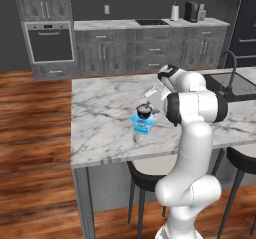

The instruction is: Stack the yogurt containers by placing the smaller containers on top of the larger containers.

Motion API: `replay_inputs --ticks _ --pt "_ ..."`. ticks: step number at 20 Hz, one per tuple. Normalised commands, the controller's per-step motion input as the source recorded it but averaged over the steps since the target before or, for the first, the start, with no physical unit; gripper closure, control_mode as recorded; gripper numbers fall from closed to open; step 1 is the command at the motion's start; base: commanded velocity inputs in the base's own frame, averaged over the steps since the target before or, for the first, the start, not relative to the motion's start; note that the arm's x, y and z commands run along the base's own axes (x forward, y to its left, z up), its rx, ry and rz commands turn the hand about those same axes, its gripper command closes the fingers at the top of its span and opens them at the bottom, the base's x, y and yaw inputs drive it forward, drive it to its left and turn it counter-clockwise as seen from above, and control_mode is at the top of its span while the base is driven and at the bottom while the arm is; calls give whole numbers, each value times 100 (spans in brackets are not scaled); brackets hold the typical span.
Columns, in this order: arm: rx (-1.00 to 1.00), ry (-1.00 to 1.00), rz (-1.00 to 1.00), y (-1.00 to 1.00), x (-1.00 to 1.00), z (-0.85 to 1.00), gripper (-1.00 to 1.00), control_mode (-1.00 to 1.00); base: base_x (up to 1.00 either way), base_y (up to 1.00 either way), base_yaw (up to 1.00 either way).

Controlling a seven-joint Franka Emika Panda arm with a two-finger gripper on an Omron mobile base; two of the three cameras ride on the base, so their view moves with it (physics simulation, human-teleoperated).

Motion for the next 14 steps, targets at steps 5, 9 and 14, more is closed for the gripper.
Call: replay_inputs --ticks 5,9,14 --pt "0 0 0 -1 0 0 -100 -100 0 0 0" --pt "0 0 0 -30 -18 7 -100 -100 0 0 0" --pt "0 -2 0 -40 -35 30 -100 -100 0 0 0"
